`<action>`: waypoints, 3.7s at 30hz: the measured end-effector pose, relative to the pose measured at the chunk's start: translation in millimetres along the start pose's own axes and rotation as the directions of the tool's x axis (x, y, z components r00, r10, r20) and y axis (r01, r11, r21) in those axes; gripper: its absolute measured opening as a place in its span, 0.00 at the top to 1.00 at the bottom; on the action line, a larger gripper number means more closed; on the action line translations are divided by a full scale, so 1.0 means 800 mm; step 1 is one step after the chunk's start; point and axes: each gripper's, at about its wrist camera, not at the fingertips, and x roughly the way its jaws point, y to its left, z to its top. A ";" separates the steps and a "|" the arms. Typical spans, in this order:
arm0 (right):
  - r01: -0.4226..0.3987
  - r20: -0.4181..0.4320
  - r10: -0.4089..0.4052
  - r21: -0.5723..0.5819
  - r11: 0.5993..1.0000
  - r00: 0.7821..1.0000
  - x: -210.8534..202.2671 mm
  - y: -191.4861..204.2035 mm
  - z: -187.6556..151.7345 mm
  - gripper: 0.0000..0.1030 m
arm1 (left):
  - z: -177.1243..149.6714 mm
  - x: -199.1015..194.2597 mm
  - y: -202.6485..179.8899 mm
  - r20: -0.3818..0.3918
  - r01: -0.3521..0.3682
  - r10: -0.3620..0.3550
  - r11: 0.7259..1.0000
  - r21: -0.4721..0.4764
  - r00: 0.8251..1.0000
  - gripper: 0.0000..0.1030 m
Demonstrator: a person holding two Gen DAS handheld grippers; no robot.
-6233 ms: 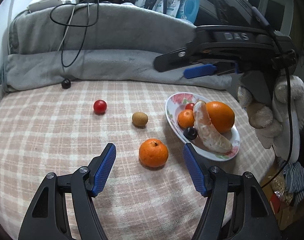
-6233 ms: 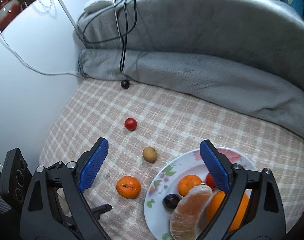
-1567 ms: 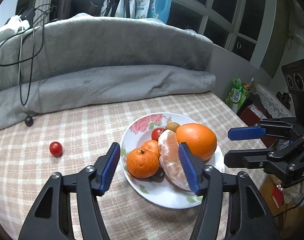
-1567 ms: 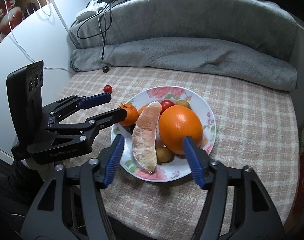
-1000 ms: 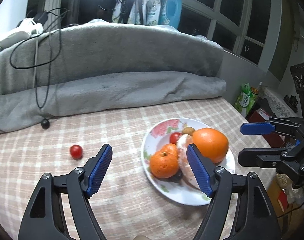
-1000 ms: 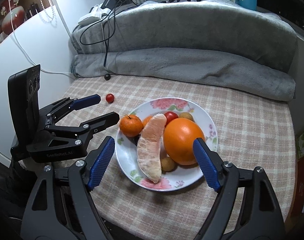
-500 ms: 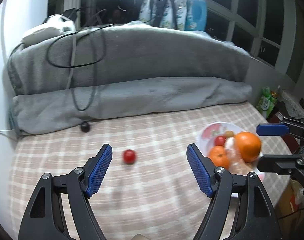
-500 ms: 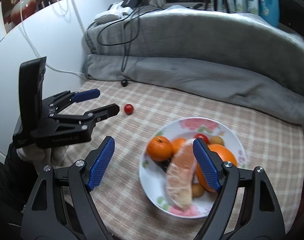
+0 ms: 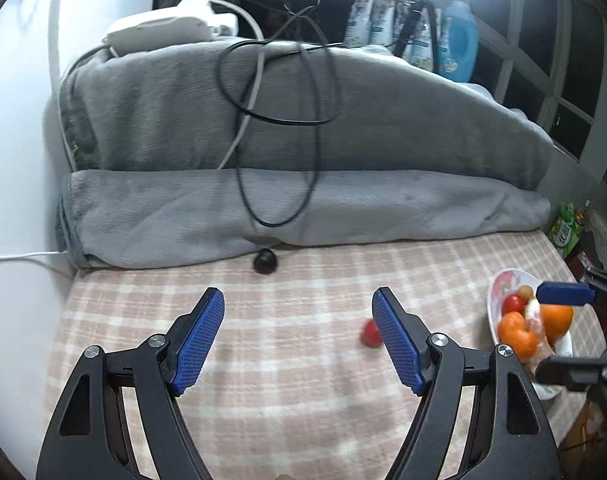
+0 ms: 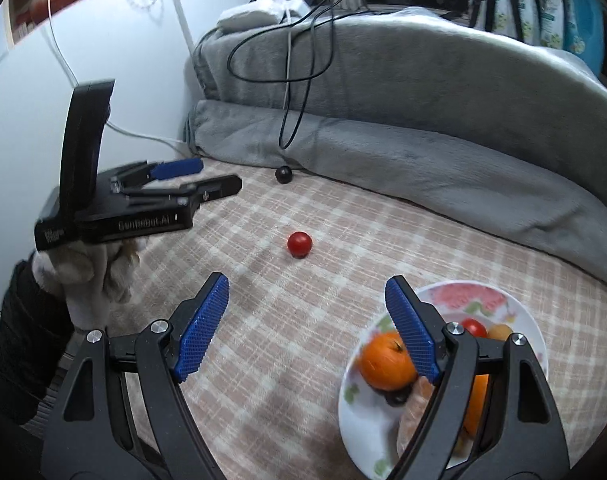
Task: Organize fruits
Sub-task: 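Move the left tool to the dark round fruit while the right tool moves to the cherry tomato, then close the right tool on the cherry tomato while the left tool grasps the dark fruit, then carry the cherry tomato and dark fruit over the white plate with both tools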
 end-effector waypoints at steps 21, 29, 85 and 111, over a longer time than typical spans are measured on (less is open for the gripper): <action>-0.003 -0.188 0.006 0.015 1.000 0.982 0.117 0.019 0.041 0.38 | 0.024 0.103 0.038 -0.120 0.091 -0.092 0.996 -0.014 0.989 0.58; -0.005 -0.232 0.011 0.028 1.000 0.973 0.144 0.018 0.047 0.51 | 0.030 0.128 0.046 -0.141 0.102 -0.104 0.995 -0.023 0.985 0.59; -0.029 -0.115 0.037 0.066 0.997 0.993 0.035 0.001 0.026 0.74 | 0.014 0.029 -0.025 -0.045 0.136 -0.134 0.990 0.046 0.990 0.79; 0.041 0.013 -0.045 0.214 0.976 0.999 -0.088 -0.104 -0.021 0.74 | -0.032 -0.039 -0.144 0.002 0.256 -0.258 0.960 0.115 0.966 0.79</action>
